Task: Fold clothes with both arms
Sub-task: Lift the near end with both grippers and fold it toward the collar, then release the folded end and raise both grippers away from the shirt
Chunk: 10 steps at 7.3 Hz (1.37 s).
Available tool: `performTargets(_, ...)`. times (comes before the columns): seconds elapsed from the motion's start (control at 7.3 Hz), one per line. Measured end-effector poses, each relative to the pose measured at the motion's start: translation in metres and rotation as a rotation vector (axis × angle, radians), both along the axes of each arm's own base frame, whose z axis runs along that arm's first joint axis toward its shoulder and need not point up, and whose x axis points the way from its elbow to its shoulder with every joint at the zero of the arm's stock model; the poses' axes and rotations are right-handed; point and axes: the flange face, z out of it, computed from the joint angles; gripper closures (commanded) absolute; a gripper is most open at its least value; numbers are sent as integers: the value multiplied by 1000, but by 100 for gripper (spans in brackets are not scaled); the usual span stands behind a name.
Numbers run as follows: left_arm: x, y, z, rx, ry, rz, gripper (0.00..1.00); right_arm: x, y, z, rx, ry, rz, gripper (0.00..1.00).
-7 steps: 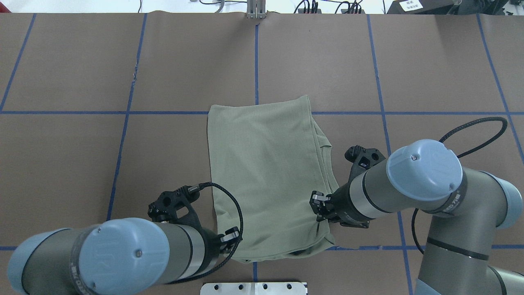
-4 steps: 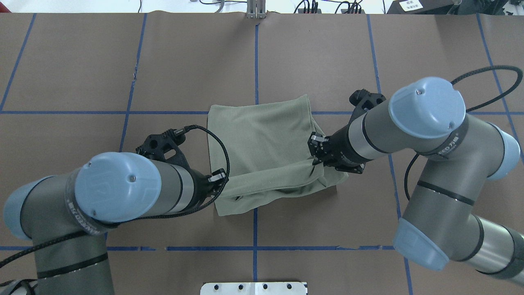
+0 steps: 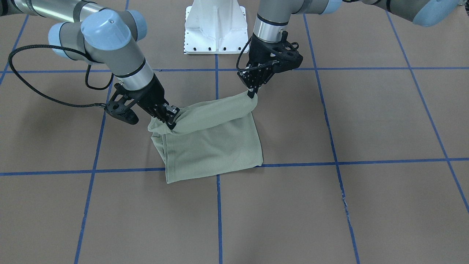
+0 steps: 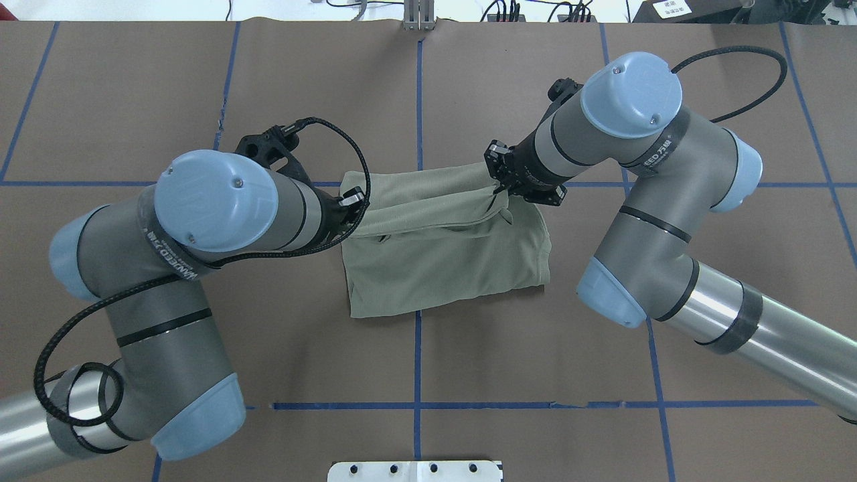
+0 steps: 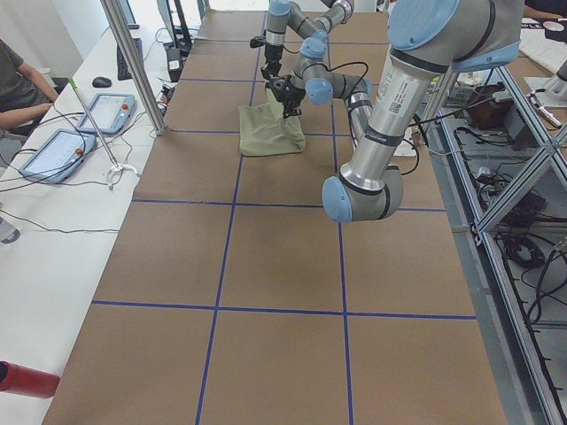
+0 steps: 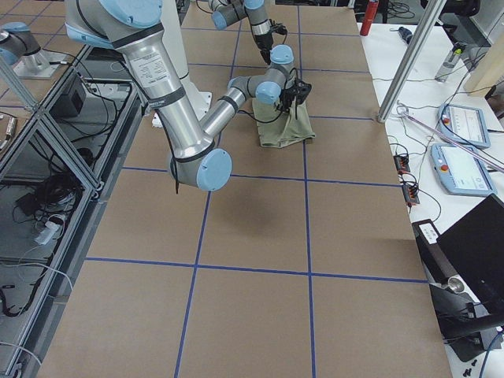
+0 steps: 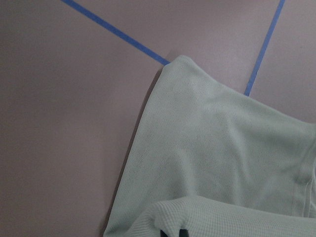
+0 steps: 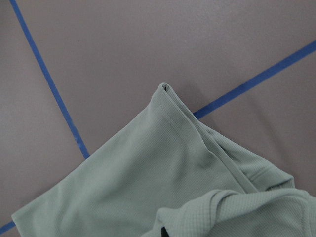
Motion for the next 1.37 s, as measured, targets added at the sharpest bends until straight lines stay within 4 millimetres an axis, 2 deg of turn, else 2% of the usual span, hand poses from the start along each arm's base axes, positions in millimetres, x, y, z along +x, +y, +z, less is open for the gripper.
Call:
performTargets(0.27, 20, -33, 16, 5, 5, -31, 100, -9, -17, 6, -4, 6, 10, 100)
performTargets(0.41, 28, -42, 24, 7, 10, -37, 85, -12, -20, 6, -7, 9, 9, 22)
performTargets(0.55, 32, -50, 30, 9, 15, -46, 42, -16, -23, 6, -10, 13, 7, 0)
performTargets(0.68, 29, -63, 35, 17, 18, -61, 13, -25, -30, 7, -19, 21, 8, 0)
performTargets(0.82, 19, -83, 36, 39, 8, -77, 2, -32, -43, 12, -29, 31, 13, 0)
performTargets(1.1, -2, -134, 49, 71, -53, -107, 1, -30, -74, 27, -37, 27, 39, 0)
performTargets(1.23, -4, -151, 57, 81, -74, -110, 1, -24, -83, 29, -40, 16, 44, 0)
performTargets(1.37, -6, -160, 60, 96, -79, -110, 1, -21, -85, 23, -37, 0, 40, 0)
